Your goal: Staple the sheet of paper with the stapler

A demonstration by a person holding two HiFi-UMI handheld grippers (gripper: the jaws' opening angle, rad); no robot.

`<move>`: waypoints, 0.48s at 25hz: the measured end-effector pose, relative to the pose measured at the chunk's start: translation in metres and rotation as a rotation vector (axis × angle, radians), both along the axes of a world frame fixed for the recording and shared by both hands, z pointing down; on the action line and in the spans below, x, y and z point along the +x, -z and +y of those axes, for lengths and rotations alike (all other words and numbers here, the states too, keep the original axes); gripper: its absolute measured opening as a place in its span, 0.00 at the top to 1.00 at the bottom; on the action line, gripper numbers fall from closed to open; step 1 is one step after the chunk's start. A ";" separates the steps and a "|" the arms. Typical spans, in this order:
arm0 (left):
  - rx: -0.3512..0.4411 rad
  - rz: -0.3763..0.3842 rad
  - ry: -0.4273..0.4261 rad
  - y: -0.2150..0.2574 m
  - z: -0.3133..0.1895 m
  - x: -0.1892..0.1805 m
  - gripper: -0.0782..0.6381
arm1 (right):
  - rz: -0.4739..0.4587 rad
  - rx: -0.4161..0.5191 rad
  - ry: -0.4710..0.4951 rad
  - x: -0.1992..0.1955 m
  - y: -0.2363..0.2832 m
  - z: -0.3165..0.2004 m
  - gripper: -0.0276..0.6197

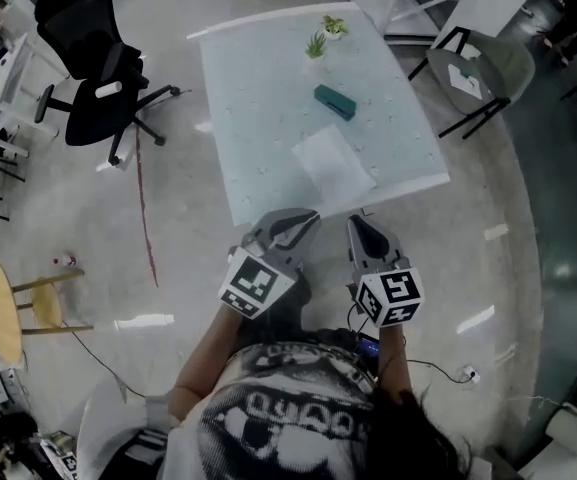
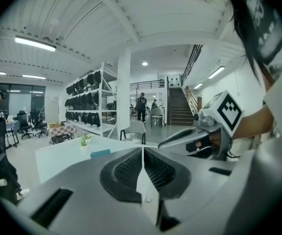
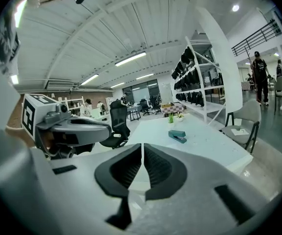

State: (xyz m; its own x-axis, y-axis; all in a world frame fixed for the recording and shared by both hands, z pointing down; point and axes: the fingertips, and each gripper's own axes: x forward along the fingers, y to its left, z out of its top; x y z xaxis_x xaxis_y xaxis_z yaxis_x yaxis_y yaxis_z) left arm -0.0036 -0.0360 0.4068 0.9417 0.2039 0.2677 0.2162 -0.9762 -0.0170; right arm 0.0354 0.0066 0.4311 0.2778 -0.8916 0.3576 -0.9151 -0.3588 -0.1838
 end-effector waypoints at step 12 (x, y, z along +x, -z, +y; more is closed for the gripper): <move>-0.017 -0.018 -0.016 -0.013 -0.053 0.031 0.88 | -0.034 -0.090 -0.023 0.033 -0.033 -0.045 0.93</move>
State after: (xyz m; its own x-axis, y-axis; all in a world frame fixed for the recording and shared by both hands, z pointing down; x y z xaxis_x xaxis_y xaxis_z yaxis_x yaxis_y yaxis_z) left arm 0.0269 -0.0895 0.4203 0.9331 0.2241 0.2812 0.2324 -0.9726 0.0038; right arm 0.0681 -0.0381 0.4643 0.2839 -0.8491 0.4455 -0.9005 -0.3957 -0.1804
